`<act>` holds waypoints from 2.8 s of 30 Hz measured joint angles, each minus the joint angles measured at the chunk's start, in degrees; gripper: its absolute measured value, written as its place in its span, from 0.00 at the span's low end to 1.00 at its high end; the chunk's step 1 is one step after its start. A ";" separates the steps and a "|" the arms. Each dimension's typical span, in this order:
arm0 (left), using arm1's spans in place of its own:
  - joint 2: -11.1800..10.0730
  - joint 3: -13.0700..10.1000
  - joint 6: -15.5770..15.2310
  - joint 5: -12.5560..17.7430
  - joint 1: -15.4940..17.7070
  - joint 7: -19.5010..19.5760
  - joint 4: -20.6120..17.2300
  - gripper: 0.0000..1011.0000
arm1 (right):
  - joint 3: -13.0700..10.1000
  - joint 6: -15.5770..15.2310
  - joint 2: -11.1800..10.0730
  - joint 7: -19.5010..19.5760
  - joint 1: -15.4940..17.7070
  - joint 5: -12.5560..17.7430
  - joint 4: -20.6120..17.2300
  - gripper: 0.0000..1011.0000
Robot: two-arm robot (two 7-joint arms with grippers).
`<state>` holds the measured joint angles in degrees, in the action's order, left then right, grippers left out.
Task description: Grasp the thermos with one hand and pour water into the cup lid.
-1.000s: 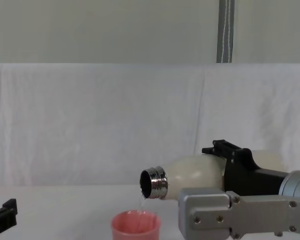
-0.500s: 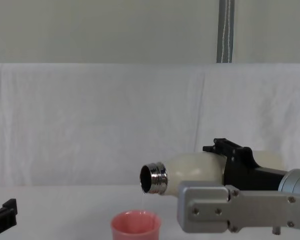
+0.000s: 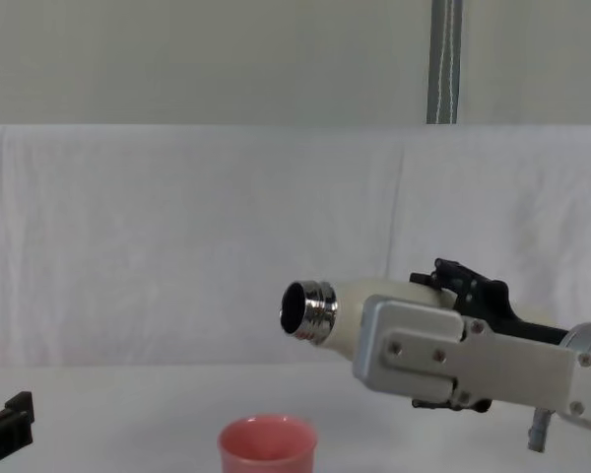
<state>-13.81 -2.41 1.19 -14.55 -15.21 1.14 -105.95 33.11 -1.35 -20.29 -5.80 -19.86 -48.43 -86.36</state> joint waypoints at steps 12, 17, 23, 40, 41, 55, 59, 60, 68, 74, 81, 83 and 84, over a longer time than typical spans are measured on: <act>0.00 0.00 0.00 0.00 0.00 0.00 0.00 0.99 | -4.97 1.49 1.59 0.19 2.72 7.83 -0.57 0.94; 0.00 0.00 0.00 0.00 0.00 0.00 0.00 0.99 | -7.99 2.60 3.02 0.56 4.09 12.82 -0.41 0.94; 0.00 0.00 0.00 0.00 0.00 0.00 0.00 0.99 | -11.10 3.88 4.28 0.57 5.49 18.01 -0.16 0.94; 0.00 0.00 0.00 0.00 0.00 0.00 0.00 0.99 | -20.28 7.61 9.00 -1.36 9.13 35.34 1.34 0.94; 0.00 0.00 0.00 0.00 0.00 0.00 0.00 0.99 | -20.68 7.71 9.28 -1.57 9.31 36.36 1.36 0.94; 0.00 0.00 0.00 0.00 0.00 0.00 0.00 0.99 | -25.67 8.17 11.96 -2.92 11.45 46.74 1.40 0.94; 0.00 0.00 0.00 0.00 0.00 0.00 -0.01 0.99 | -26.73 7.72 12.64 -3.07 11.92 49.20 1.40 0.94; 0.00 0.00 0.00 0.00 0.00 0.00 0.00 0.99 | -26.73 7.72 12.64 -3.07 11.92 49.20 1.40 0.94; 0.00 0.00 0.00 0.00 0.00 0.00 0.00 0.99 | -28.13 7.12 13.83 -3.34 12.56 53.15 2.16 0.94; 0.00 0.00 0.00 0.00 0.00 0.00 0.00 0.99 | -28.20 7.11 14.16 -3.20 12.77 53.92 2.66 0.94; 0.00 0.00 0.00 0.00 0.00 0.00 0.00 0.99 | -28.11 7.23 14.39 -2.87 13.01 54.41 3.41 0.94; 0.00 0.00 0.00 0.00 0.00 0.00 0.00 0.99 | -28.08 7.32 14.43 -2.76 13.05 54.44 3.49 0.94; 0.00 0.00 0.00 0.00 0.00 0.00 0.00 0.99 | -28.06 7.45 14.44 -2.64 13.06 54.44 3.57 0.94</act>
<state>-13.81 -2.41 1.19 -14.54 -15.21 1.14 -105.95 5.05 6.10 -5.85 -8.44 -6.80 6.01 -82.79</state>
